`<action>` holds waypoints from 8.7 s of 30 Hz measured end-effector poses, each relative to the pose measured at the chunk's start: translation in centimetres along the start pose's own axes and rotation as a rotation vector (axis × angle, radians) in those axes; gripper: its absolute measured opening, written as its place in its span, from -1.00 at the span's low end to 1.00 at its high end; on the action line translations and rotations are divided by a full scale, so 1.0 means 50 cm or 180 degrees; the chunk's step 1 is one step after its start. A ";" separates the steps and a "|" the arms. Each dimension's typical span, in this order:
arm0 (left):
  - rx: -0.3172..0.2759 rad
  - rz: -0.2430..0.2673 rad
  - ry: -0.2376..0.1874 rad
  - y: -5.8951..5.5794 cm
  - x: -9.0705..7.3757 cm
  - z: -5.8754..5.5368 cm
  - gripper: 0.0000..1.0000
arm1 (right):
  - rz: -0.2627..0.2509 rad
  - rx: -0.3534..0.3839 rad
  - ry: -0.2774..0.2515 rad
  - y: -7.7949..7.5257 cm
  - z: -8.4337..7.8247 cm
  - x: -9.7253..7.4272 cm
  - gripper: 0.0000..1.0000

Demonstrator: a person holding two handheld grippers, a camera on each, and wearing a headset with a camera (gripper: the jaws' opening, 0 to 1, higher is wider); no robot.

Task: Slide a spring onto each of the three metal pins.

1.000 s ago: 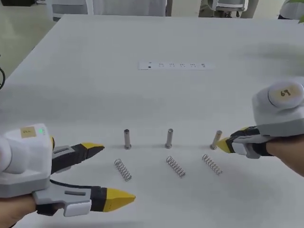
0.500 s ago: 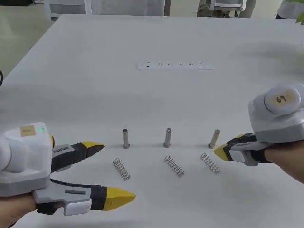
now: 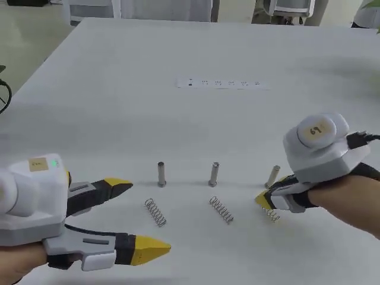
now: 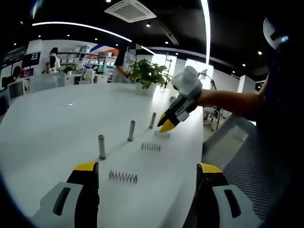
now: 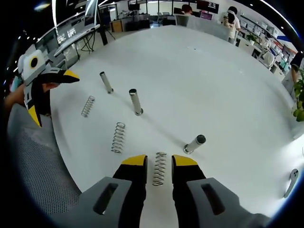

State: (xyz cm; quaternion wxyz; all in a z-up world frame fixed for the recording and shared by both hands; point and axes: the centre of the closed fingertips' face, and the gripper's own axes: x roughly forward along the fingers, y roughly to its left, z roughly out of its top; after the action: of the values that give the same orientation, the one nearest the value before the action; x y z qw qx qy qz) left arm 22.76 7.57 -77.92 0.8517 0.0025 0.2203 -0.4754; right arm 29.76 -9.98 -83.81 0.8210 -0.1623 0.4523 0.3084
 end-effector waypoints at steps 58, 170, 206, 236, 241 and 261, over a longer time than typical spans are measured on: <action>-0.0021 -0.0008 -0.0037 -0.003 -0.001 0.002 0.60 | -0.0093 -0.0172 -0.0009 0.026 0.028 -0.035 -0.84; -0.0131 -0.0726 -0.1108 -0.104 -0.005 0.273 -0.95 | 0.1028 -0.0335 -0.2089 0.303 0.326 -0.300 -0.85; 0.1422 -0.0860 0.0027 -0.183 0.035 0.169 -0.97 | 0.1411 -0.1817 -0.0162 0.330 0.171 -0.277 -0.84; 0.1347 -0.0831 0.0075 -0.178 0.043 0.166 -0.99 | 0.1394 -0.2150 0.0239 0.311 0.164 -0.244 -0.84; 0.1322 -0.0835 0.0035 -0.179 0.041 0.169 -0.99 | 0.1433 -0.2090 0.0240 0.312 0.164 -0.247 -0.84; 0.1264 -0.0865 0.0011 -0.179 0.051 0.165 -0.94 | 0.1369 -0.2085 0.0327 0.318 0.145 -0.255 -0.85</action>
State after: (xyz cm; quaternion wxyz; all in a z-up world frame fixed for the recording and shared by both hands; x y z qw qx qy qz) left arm 19.70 -1.16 -69.61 0.7623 0.1411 0.1223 -0.6197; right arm 18.94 1.42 -68.97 0.6187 -0.3324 0.3941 0.5928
